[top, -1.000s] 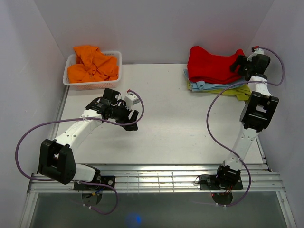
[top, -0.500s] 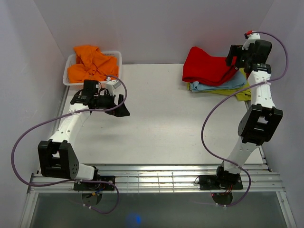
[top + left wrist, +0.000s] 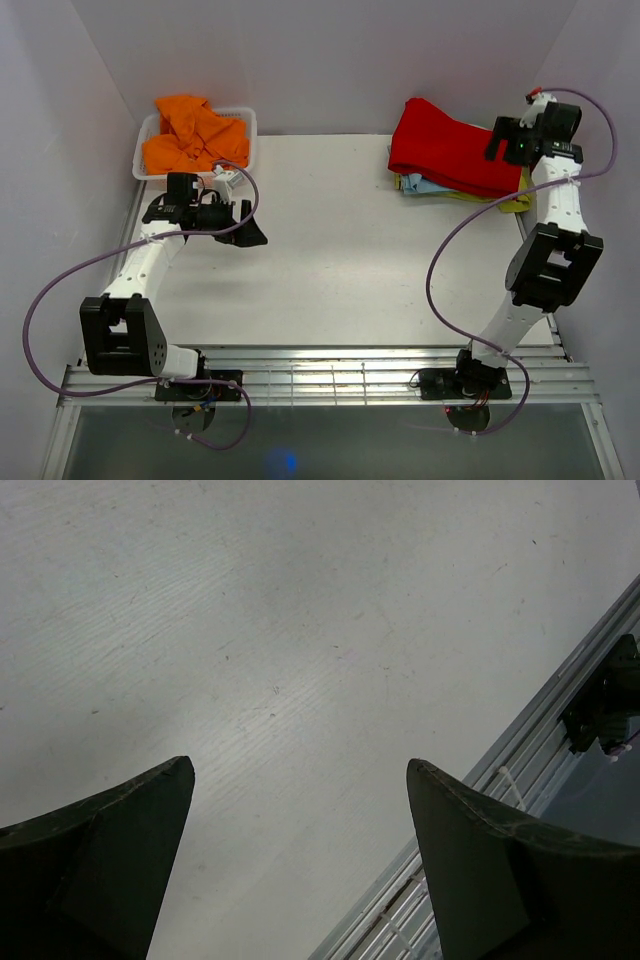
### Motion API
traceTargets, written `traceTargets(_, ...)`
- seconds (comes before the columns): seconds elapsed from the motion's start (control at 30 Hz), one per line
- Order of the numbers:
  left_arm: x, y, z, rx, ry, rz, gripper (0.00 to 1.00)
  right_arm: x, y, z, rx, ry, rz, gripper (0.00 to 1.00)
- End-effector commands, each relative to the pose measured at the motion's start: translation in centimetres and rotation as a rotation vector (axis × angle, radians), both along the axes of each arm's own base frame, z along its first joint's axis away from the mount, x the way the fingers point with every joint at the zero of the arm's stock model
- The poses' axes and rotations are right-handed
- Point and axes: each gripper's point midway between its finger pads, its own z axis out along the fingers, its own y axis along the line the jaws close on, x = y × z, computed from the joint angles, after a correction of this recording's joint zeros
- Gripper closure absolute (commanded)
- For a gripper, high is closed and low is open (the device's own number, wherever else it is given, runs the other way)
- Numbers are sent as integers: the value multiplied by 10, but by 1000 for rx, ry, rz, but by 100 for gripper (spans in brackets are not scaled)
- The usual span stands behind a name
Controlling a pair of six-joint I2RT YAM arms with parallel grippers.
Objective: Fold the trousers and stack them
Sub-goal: Neatly place the folded trousers to the corner
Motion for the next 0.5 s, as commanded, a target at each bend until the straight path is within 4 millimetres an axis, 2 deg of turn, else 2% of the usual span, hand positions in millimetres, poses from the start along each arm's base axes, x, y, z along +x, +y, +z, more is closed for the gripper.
traceTargets(0.0, -10, -6, 11, -44, -29, -34, 2, -60, 4, -60, 343, 180, -134, 9)
traceTargets(0.03, -12, -7, 9, -51, -29, -39, 2, -69, 6, -53, 378, 140, -147, 10)
traceTargets(0.1, -13, -8, 9, -55, -30, -44, 2, -78, 15, -71, 473, 81, -143, 10)
traceTargets(0.17, -12, -7, 8, -47, -31, -41, 2, -78, 17, -84, 510, 67, -160, 10)
traceTargets(0.2, -12, -7, 8, -49, -31, -42, 2, -74, 16, -89, 519, 60, -165, 10)
traceTargets(0.3, -13, -8, 8, -55, -23, -41, 2, -60, 10, -133, 557, 126, -203, 8)
traceTargets(0.33, -12, -8, 8, -59, -26, -41, 2, -48, 7, -130, 553, 87, -192, 6)
traceTargets(0.4, -13, -8, 8, -62, -26, -42, 2, -33, 0, -141, 543, 68, -184, 3)
traceTargets(0.43, -13, -8, 8, -60, -25, -41, 2, -17, -5, -129, 518, 11, -162, 1)
traceTargets(0.47, -13, -8, 7, -57, -23, -39, 2, -10, -6, -126, 515, 0, -148, 7)
